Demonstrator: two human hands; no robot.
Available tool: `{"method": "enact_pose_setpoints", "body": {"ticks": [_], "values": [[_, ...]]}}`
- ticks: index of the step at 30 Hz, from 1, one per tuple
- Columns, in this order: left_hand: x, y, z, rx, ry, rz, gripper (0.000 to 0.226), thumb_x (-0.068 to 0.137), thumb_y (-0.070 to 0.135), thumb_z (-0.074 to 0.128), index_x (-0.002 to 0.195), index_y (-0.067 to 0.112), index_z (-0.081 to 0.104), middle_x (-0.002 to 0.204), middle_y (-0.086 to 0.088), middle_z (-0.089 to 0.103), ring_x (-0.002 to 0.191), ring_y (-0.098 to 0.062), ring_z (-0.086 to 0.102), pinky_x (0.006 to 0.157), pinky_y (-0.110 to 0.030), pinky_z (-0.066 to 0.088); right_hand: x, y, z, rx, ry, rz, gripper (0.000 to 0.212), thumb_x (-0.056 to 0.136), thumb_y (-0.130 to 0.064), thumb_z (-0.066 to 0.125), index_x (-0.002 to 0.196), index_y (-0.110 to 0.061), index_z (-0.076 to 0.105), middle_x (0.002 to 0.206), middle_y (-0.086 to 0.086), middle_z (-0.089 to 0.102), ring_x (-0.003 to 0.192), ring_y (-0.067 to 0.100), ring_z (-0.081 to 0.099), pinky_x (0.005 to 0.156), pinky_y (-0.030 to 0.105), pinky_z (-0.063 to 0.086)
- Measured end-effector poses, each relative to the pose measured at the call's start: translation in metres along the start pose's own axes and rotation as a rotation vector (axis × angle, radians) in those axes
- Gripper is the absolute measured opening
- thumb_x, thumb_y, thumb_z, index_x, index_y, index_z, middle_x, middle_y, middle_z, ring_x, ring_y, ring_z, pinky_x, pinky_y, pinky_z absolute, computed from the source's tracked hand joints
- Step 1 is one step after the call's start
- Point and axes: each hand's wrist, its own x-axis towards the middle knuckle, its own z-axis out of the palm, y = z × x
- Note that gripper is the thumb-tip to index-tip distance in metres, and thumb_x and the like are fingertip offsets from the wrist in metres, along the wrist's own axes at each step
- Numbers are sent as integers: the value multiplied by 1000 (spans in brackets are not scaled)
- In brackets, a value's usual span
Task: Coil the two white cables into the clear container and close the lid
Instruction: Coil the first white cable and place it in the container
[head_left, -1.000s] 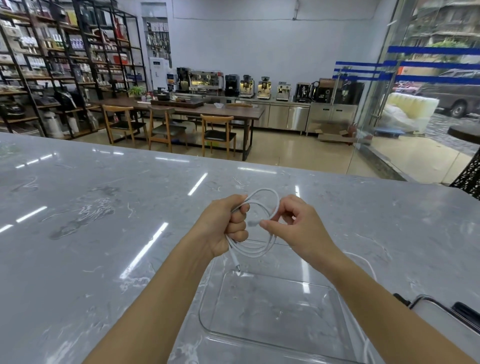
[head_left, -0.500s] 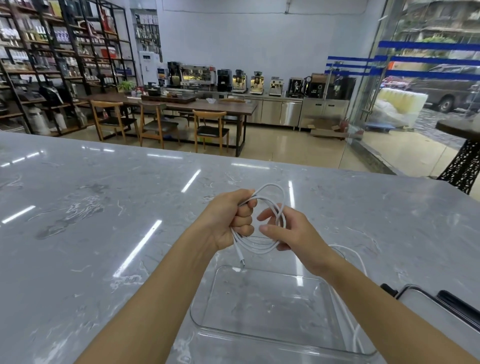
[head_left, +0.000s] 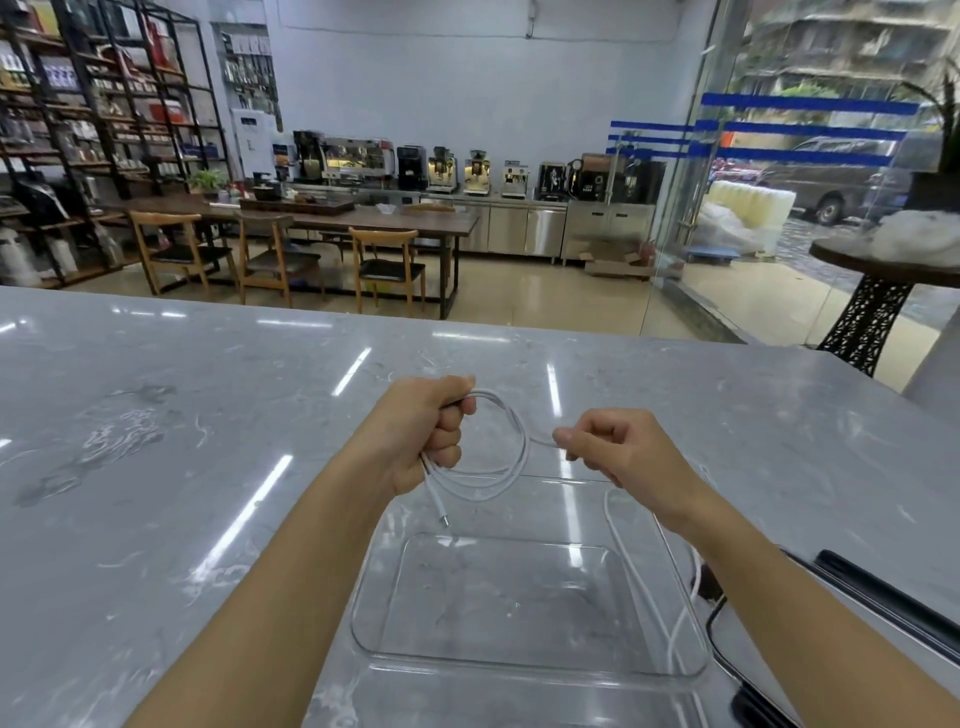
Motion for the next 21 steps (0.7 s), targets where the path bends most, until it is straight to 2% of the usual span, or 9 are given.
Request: {"method": "enact_pose_setpoints", "body": {"ticks": [3,5,8,10,13,15,18,19,21], "values": [[-1,-3,6,77,33,46,34,93,19,46,60,10,47,35,8,27,29,-7,20,32,-16,21,-5,-1,6,-55,-170,68,33,75,-50,60,69,-17,63,51,-10,44,47,7,38,46,14,31],[-2,-7,13,63,-37,0,34,94,20,45,60,11,46,36,8,26,30,-7,19,32,-17,20,-5,-3,14,62,-267,74,19,84,-40,57,85,-21,62,62,0,52,50,7,45,46,14,37],[-3,-16,24,25,-169,-73,35,95,21,43,61,11,47,37,8,26,30,-6,19,34,-18,21,-4,-6,28,198,-166,11,15,93,-27,47,88,-20,60,61,-3,53,47,6,42,42,16,35],[-6,-18,25,49,-216,-86,36,95,24,43,65,8,53,40,4,36,32,-8,32,37,-19,32,-4,-3,32,108,-53,-52,22,96,-20,43,84,-15,61,53,-12,49,47,1,41,46,14,35],[-11,-15,17,331,-190,-49,37,94,28,47,75,5,67,57,-8,67,52,-17,64,50,-25,53,-6,1,29,-81,-73,-120,22,96,-18,42,83,-17,61,54,-18,52,52,-2,46,53,9,37],[-12,-12,14,577,-137,-10,37,92,33,50,72,10,71,67,-7,73,62,-18,69,58,-27,58,-7,1,25,-214,-136,-145,22,95,-22,43,91,-15,63,59,-14,50,56,1,45,56,12,37],[-7,-12,14,876,14,52,38,86,40,58,68,8,68,74,-7,73,69,-19,70,67,-34,60,-5,0,25,-427,-222,-174,28,96,-28,39,102,-11,61,54,-12,42,48,4,41,52,17,34],[-6,-13,13,863,30,43,38,87,38,57,67,8,66,75,-7,73,70,-20,71,71,-37,59,-4,0,25,-504,-235,-181,30,97,-29,38,104,-11,60,52,-12,40,46,5,40,52,21,33],[-5,-14,10,624,-91,-65,35,91,29,53,67,7,66,82,-9,75,77,-19,71,79,-41,58,-3,0,24,-609,-232,-194,31,98,-30,35,105,-10,57,54,-10,40,50,11,41,55,30,36]]}}
